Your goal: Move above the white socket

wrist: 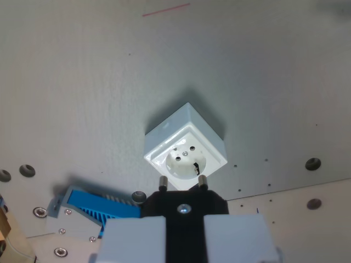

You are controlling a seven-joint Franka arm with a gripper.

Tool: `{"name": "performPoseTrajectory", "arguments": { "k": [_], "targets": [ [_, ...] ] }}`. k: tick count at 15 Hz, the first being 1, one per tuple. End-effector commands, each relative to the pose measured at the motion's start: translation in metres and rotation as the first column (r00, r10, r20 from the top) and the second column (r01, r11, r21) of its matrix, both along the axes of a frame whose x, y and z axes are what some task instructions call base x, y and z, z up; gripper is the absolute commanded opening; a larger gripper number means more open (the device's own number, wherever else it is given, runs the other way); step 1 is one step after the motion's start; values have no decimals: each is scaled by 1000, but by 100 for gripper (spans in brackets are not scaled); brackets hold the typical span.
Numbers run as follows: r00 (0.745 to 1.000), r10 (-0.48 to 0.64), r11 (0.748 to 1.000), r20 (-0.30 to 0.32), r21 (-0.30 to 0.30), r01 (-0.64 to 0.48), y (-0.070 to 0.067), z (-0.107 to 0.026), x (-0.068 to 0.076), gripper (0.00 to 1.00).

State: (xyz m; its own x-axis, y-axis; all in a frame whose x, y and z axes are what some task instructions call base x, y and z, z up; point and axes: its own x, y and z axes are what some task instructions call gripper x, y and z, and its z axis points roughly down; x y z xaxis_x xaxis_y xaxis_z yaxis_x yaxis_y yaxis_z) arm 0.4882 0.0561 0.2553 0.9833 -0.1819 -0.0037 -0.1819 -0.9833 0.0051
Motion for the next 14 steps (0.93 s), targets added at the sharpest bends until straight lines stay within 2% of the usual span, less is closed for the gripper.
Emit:
{"name": "performPoseTrajectory", "arguments": {
  "k": [1,14],
  "targets": [
    [1000,0,1000,0,0,0,0,0,0,0],
    [998,69,998,13,1,-69,0,-6,-4,0]
  ]
}}
